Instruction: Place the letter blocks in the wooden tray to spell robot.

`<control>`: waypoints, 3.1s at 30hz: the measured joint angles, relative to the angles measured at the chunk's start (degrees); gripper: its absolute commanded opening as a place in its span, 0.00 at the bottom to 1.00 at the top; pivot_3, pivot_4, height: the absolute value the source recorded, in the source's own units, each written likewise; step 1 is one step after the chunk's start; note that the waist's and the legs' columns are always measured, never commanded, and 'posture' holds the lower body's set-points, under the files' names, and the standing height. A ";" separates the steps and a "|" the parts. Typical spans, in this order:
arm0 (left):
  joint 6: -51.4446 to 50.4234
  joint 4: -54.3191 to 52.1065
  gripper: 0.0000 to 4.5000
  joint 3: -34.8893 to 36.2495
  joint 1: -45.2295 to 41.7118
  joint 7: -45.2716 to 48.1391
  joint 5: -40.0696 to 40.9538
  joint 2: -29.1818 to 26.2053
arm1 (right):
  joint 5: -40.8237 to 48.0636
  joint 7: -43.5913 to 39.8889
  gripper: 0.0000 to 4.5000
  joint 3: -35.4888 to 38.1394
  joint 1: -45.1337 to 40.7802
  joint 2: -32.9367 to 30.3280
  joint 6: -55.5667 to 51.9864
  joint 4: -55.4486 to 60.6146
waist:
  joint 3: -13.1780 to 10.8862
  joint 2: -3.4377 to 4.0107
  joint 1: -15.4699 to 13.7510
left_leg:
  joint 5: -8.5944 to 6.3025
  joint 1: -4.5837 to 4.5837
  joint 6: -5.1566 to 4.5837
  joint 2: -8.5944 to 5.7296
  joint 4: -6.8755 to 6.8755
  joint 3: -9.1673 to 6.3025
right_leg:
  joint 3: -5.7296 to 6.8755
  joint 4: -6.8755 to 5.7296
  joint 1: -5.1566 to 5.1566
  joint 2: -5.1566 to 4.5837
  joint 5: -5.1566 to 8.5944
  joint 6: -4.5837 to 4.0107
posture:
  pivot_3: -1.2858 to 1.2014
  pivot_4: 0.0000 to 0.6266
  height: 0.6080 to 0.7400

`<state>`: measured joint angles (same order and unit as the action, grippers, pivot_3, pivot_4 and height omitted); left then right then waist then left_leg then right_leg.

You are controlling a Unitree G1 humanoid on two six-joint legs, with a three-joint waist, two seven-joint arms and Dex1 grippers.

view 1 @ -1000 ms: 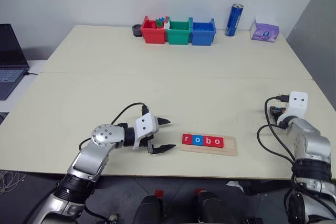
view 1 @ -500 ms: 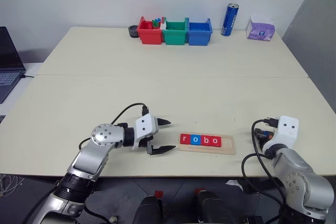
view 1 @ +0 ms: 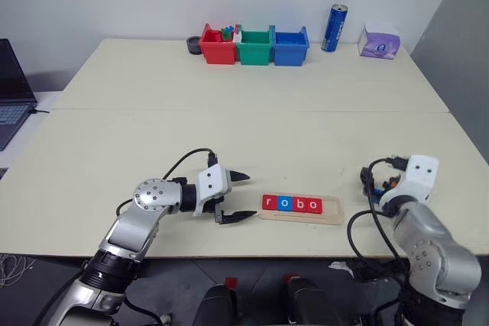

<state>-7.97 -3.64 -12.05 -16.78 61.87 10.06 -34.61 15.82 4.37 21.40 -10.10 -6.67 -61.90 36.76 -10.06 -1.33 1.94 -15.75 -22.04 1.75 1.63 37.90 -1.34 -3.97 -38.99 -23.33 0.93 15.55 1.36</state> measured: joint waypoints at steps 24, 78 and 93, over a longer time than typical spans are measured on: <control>-0.38 -0.04 1.00 -1.11 -0.63 0.02 -0.22 0.60 | 0.72 -58.00 0.99 -17.03 6.68 -51.48 29.38 -26.69 | -0.13 -0.15 -0.05 | -0.01 0.01 -0.01 -0.07 0.07 0.14 | 0.07 0.05 0.06 0.02 0.02 0.06 | 0.52 0.24 1.00; -0.16 -0.25 1.00 -1.11 0.38 -1.25 -0.19 0.12 | -5.64 -67.92 0.32 -38.04 -9.60 -46.88 26.42 -18.45 | -0.14 -0.13 -0.23 | 0.00 0.01 -0.01 -0.01 0.10 -0.03 | 0.19 0.02 0.07 -0.03 0.00 0.04 | 0.52 0.24 1.00; -0.38 -0.56 1.00 -1.11 0.43 -1.43 -0.19 0.12 | -5.34 -67.64 0.99 -37.89 -11.41 -46.01 24.40 -18.62 | -0.14 -0.13 -0.24 | 0.00 0.01 -0.01 -0.01 0.11 -0.04 | 0.19 0.01 0.07 -0.04 -0.01 0.02 | 0.52 0.24 1.00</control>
<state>-8.36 -4.20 -13.16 -16.35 60.44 9.87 -34.49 10.48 -63.28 -16.48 -21.51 -52.68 -37.50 18.14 -10.20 -1.46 1.70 -15.75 -22.03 1.74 1.62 38.01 -1.38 -3.78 -38.98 -23.26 0.90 15.54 1.38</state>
